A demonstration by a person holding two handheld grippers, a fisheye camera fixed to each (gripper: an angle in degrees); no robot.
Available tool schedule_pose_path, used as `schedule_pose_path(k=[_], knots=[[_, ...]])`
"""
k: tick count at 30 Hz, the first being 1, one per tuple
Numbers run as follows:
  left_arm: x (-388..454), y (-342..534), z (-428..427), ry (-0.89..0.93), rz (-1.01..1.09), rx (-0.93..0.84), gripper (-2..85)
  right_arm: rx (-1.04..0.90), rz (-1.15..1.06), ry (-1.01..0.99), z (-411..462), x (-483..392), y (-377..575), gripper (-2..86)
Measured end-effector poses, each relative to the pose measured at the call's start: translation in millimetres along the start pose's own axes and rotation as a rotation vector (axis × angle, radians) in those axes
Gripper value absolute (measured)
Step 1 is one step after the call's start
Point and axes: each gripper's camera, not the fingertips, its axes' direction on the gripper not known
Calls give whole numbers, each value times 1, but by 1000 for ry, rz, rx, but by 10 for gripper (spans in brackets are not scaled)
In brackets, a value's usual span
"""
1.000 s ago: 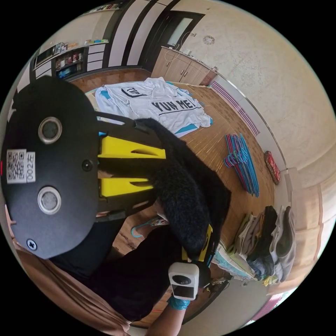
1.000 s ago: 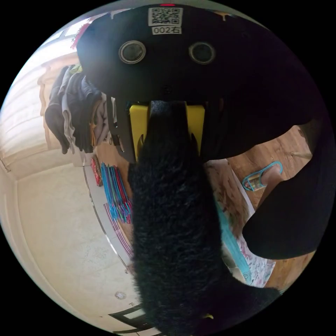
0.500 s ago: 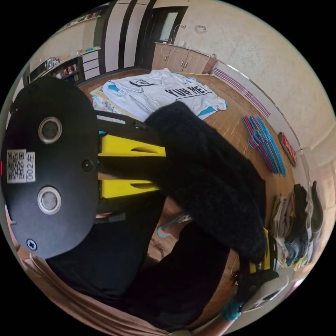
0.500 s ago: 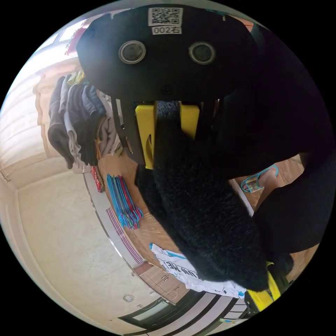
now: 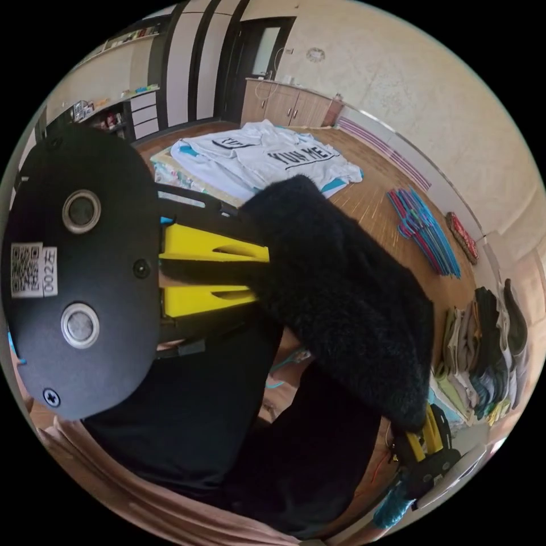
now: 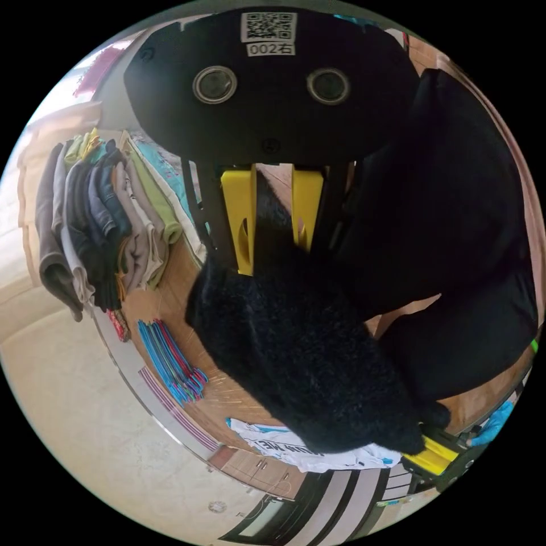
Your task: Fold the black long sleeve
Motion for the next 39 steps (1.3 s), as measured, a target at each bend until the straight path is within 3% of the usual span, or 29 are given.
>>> schedule_pose_path(k=[8,15,20,24,31,35,39], knots=[[-9,37,1,130,-109,-84,62,12,39,-113,-10,37,40,107],[-29,72,7,124,-256,-149,89,1,226,-198,-18,96,91,110],[-38,86,38,116,-372,-187,116,-10,386,-378,0,124,110,155],[-40,90,54,111,-423,-184,109,-32,391,-368,16,124,105,157],[-47,104,61,151,-525,-129,43,-12,389,-291,12,126,95,63],[-52,114,33,48,-573,-46,39,59,399,-174,-15,128,100,44],[-53,116,40,74,-576,-94,37,-3,375,-196,-8,125,103,43]])
